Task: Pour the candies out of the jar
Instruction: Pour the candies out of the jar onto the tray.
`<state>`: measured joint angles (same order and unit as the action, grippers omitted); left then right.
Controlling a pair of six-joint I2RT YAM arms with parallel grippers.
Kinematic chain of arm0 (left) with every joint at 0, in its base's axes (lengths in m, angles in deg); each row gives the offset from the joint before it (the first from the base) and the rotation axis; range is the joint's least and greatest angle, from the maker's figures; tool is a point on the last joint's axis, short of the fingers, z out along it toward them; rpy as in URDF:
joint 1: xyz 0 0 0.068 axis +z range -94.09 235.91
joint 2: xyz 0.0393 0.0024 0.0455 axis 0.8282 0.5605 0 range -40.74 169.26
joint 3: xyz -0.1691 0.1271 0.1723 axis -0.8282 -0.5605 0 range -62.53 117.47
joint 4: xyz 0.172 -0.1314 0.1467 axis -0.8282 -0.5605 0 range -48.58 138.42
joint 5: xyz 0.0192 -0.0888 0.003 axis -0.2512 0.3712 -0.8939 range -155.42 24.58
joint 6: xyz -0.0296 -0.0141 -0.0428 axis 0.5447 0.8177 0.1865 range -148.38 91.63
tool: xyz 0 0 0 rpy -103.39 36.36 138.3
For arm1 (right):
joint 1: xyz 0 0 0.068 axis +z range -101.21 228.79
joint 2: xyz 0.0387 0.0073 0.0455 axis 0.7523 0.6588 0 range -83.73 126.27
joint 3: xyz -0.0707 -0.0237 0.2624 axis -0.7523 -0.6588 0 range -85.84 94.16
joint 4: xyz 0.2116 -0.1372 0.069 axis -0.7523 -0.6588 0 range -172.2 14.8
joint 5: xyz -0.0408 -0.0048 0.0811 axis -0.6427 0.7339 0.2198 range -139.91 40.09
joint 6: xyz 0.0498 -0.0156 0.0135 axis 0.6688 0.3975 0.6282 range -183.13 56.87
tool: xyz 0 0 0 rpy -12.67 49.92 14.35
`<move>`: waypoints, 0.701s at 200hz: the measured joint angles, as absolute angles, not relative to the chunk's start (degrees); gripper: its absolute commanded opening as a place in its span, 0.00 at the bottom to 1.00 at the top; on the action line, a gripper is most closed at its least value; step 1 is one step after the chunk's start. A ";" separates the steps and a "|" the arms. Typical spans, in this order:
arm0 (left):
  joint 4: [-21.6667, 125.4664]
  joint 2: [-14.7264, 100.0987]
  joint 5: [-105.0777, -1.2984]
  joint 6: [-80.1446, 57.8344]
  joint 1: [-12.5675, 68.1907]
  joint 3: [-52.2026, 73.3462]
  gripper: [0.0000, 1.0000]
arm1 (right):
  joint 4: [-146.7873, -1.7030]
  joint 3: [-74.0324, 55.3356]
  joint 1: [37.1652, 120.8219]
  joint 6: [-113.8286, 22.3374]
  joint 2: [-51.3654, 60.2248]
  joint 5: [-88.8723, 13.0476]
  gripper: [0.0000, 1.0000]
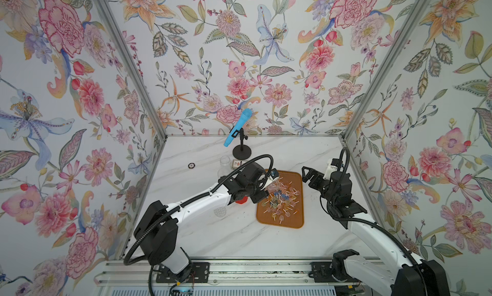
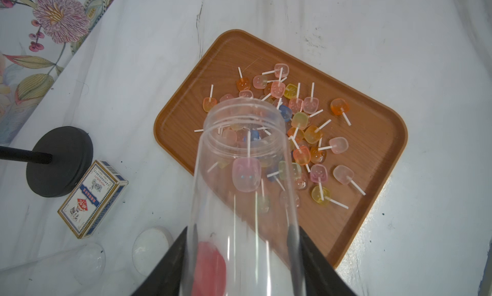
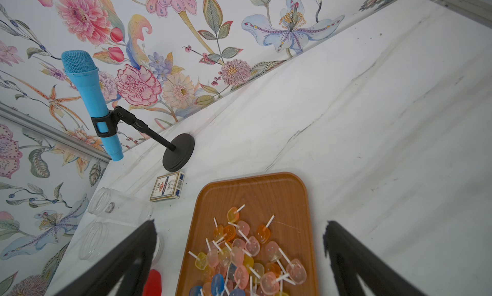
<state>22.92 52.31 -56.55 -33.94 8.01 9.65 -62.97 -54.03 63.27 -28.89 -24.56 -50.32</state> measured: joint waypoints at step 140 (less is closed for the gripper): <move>-5.95 71.55 -63.75 -24.95 1.28 34.02 0.00 | -62.51 -54.68 63.27 -28.78 -24.93 -50.40 1.00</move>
